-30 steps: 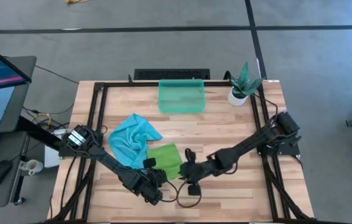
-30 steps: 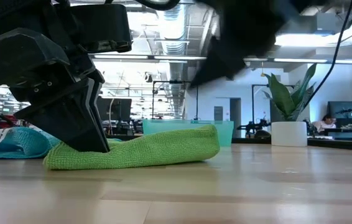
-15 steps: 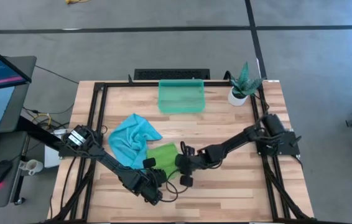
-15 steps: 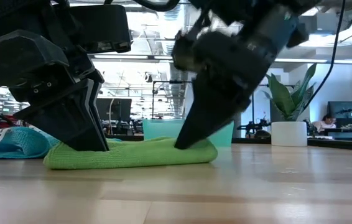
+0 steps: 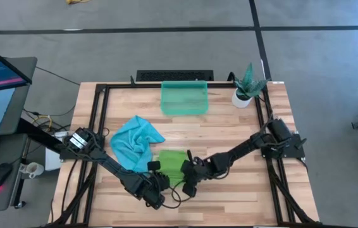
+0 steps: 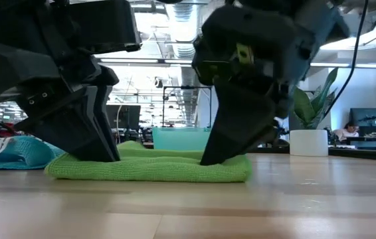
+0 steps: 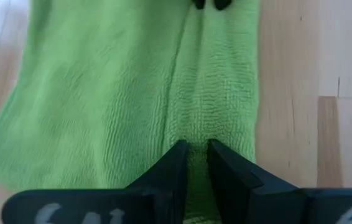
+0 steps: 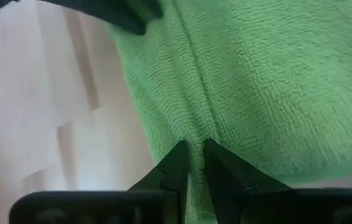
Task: Roll microfiber towels into tight, uniform cylinder then place into a basket
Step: Roll the green microfiber cloth
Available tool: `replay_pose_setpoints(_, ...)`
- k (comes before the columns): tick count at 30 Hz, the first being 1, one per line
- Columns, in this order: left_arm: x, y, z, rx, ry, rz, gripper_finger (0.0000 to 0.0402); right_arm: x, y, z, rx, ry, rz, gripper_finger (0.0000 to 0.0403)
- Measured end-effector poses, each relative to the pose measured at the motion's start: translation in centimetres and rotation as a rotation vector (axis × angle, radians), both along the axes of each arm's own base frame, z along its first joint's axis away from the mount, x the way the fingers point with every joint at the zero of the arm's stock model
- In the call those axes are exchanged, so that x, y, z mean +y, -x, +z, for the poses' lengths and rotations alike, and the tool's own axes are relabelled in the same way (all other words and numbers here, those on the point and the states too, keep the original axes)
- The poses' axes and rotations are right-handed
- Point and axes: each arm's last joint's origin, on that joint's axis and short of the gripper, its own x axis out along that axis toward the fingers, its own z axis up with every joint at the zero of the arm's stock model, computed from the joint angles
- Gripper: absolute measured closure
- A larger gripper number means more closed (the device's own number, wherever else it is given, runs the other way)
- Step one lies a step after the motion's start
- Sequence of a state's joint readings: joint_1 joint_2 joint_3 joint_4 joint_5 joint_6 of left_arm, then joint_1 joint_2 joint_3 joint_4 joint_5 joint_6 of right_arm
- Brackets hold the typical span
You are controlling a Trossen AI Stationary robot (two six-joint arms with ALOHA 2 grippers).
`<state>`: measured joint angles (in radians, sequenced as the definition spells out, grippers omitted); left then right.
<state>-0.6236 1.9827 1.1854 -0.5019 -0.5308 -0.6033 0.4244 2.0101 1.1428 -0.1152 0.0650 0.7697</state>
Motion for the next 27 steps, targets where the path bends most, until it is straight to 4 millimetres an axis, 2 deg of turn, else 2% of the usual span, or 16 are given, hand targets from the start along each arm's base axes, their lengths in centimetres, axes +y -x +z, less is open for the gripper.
replay_pose_setpoints(6, 0.0, -0.1, 0.0, 0.019, -0.04, -0.069, 0.0343, 1.9, 0.6, 0.1, -0.034, -0.049, -0.044, 0.0328)
replay_pose_setpoints(15, 0.0, -0.1, 0.0, -0.002, -0.008, -0.015, 0.0343, 0.8, 1.3, 1.5, 0.007, 0.04, 0.03, 0.0328)
replay_pose_setpoints(21, -0.1, -0.2, 0.0, -0.031, 0.037, 0.044, 0.0343, 0.5, 3.3, 5.5, -0.039, 0.235, 0.11, 0.0328)
replay_pose_setpoints(25, -0.1, -0.2, 0.0, -0.063, 0.093, 0.133, 0.0343, 2.2, 5.1, 8.3, -0.185, 0.463, 0.212, 0.0328)
replay_pose_setpoints(27, -0.1, -0.2, 0.1, -0.079, 0.122, 0.18, 0.0343, 3.4, 6.0, 8.9, -0.235, 0.553, 0.264, 0.0328)
